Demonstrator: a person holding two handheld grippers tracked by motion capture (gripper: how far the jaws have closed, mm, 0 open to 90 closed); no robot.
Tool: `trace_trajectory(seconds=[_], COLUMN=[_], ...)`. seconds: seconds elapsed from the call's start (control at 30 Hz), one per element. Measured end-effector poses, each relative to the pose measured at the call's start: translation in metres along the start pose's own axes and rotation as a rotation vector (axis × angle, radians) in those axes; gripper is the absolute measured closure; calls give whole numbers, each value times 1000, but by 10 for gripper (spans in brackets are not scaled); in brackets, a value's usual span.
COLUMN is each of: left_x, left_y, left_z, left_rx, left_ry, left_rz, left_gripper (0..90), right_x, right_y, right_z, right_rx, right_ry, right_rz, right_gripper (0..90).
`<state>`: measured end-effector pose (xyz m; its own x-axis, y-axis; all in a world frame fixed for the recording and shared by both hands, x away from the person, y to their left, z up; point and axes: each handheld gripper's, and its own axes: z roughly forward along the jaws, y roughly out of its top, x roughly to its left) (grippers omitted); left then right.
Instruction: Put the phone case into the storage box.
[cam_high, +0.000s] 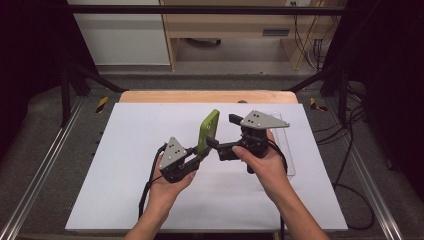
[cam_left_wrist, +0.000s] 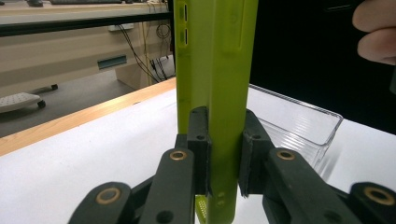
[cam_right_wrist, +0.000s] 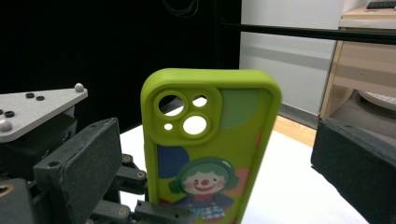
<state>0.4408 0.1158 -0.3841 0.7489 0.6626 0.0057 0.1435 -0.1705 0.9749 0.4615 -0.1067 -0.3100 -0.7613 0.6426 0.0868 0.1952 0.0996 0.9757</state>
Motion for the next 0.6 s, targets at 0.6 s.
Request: trace_trajectory(seconds=[0.6], left_x=[-10], left_y=[-1], left_z=[3], left_rx=[-8], left_ry=[-57], left_rz=[-4], left_gripper=[774], right_x=[1], right_y=[-6], right_z=[9], right_rx=[-13], right_ry=[28], right_rz=[35], right_gripper=[30])
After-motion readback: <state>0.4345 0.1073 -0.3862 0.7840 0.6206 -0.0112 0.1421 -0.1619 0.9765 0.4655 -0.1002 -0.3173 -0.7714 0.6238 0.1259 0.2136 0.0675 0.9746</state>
